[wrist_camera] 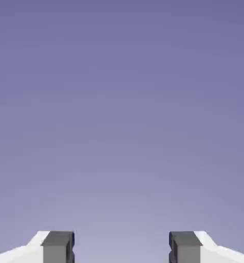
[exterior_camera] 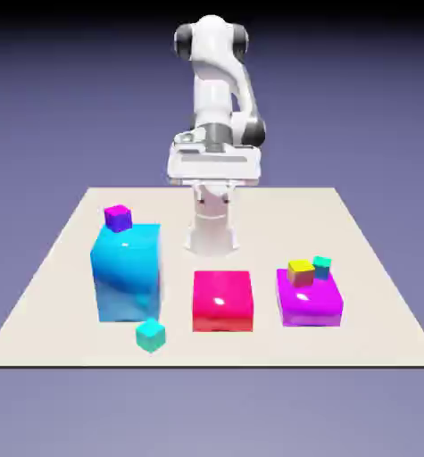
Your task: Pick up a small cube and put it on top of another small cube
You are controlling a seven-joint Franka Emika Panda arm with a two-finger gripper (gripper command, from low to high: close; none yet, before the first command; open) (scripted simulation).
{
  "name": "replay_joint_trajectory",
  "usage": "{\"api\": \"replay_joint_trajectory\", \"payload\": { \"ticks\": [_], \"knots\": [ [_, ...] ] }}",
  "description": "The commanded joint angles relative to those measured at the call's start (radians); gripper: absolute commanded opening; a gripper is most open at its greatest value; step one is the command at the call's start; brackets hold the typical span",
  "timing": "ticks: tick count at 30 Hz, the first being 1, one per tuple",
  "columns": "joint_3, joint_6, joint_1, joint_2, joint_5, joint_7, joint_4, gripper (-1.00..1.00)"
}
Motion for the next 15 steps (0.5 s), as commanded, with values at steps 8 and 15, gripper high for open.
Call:
{"api": "replay_joint_trajectory", "payload": {
  "ticks": [8, 15],
  "knots": [
    [-0.198, -0.150, 0.133, 0.290, 0.025, -0.315, 0.146, 0.00],
    [-0.372, -0.282, 0.250, 0.544, 0.047, -0.590, 0.274, 0.00]
  ]
}}
